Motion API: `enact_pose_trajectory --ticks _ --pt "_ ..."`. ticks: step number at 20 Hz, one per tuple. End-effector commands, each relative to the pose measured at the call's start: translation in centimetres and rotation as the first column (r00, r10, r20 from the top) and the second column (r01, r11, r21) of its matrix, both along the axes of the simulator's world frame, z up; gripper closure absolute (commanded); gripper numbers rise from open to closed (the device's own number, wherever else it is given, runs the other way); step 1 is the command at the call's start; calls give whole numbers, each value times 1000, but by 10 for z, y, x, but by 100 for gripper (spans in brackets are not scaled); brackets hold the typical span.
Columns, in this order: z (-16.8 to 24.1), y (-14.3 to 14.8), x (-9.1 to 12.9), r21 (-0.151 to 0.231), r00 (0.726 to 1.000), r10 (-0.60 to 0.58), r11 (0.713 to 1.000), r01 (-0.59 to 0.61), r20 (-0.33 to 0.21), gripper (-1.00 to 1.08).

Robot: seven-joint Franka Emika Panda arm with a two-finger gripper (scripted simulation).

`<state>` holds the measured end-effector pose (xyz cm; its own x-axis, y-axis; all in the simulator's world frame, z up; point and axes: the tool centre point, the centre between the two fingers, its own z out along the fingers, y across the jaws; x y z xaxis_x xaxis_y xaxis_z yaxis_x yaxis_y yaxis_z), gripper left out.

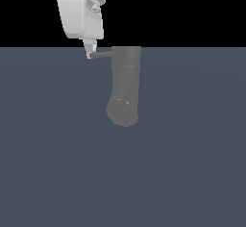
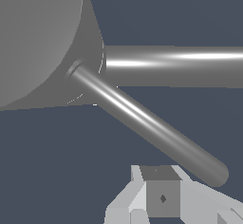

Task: Turn on the faucet by rotating a designated handle.

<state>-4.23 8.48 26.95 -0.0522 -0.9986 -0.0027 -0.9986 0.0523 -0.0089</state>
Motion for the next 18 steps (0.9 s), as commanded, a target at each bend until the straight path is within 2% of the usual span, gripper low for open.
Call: enact_pose_trajectory --ticks 1,13,15,18 --pt "0 -17 -8 -3 1000 -18 1000 18 -6 108" --pt "0 -45 -40 -2 1000 -19 1000 19 -9 108" --pt "0 -34 -36 -4 1000 -3 1000 3 -5 108" --pt "0 -54 -37 -3 1000 -6 1000 6 -6 108"
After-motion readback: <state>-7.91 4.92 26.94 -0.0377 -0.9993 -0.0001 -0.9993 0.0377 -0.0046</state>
